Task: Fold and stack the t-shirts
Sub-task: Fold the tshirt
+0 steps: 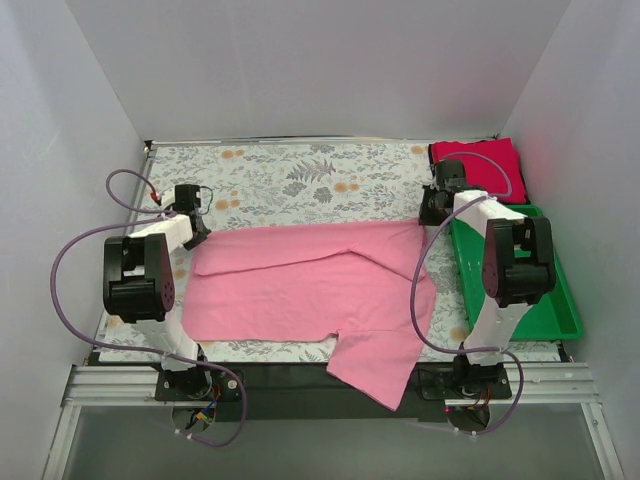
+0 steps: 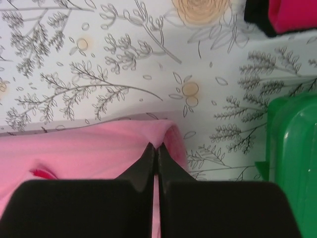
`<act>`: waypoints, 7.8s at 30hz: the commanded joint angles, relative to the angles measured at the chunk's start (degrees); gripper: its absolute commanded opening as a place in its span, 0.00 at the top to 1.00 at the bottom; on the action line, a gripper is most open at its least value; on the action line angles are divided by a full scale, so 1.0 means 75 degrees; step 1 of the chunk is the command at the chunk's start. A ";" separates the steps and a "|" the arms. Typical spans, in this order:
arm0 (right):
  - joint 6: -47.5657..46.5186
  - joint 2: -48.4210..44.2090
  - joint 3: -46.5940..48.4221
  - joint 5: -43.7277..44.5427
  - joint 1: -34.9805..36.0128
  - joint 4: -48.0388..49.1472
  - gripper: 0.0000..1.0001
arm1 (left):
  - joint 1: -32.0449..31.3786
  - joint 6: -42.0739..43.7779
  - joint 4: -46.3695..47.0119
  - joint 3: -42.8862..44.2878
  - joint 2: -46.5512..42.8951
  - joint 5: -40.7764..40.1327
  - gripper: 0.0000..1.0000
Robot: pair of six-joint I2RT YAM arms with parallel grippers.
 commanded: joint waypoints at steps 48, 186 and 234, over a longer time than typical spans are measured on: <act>-0.2662 0.1282 0.1675 -0.3422 0.1034 0.0721 0.65 | -0.0275 -0.0149 -0.1365 -0.2360 -0.5436 0.2347 0.19; -0.0541 -0.2291 -0.1291 -0.0612 0.3152 -0.1740 0.64 | -0.0275 -0.0114 -0.1458 -0.2127 -0.5003 0.3262 0.31; -0.0026 -0.0792 -0.0106 -0.0152 0.4386 -0.0966 0.96 | -0.0275 -0.0020 -0.1786 -0.1658 -0.4651 0.2957 0.32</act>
